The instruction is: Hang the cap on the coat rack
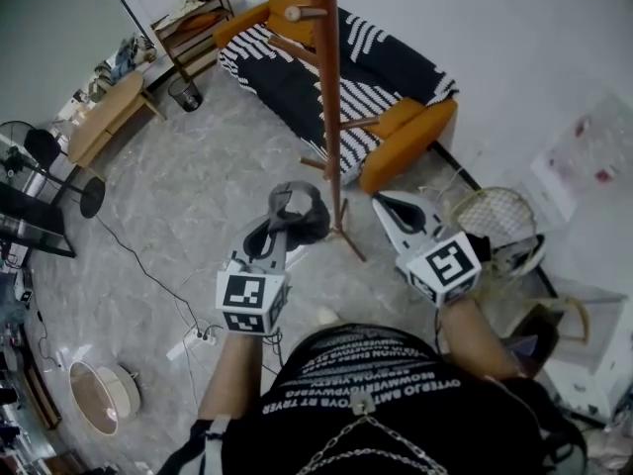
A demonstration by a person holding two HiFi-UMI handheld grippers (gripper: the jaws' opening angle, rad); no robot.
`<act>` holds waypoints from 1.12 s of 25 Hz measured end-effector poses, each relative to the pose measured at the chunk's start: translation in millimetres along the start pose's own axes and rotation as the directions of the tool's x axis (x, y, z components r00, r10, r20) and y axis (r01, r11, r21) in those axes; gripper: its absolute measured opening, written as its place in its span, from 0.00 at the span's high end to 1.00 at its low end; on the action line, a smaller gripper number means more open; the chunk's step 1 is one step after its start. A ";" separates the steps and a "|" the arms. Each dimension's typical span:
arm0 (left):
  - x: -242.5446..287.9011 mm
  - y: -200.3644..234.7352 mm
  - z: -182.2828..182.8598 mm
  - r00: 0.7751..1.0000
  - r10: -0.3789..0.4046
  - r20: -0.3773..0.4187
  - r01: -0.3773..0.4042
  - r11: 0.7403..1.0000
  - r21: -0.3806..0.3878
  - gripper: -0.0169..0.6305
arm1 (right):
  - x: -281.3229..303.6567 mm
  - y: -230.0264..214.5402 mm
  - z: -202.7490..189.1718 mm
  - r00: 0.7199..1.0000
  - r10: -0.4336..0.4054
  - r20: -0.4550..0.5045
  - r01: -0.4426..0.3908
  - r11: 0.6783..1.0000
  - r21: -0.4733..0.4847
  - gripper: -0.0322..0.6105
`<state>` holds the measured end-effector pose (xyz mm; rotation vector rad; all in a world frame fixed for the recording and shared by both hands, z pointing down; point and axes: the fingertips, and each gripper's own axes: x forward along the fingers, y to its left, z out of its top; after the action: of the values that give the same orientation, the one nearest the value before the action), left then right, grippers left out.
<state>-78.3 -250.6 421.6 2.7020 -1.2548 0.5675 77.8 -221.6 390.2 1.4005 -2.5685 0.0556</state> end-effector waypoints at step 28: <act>61.9 -7.7 -27.2 0.986 -0.164 -0.026 0.164 0.986 -0.009 0.95 | 9.9 -12.3 -19.5 0.990 -0.112 -0.080 0.112 0.994 -0.005 0.96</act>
<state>-43.8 -283.0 470.6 2.7484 -1.0138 0.5756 86.1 -233.8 410.4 1.5077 -2.4208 0.0919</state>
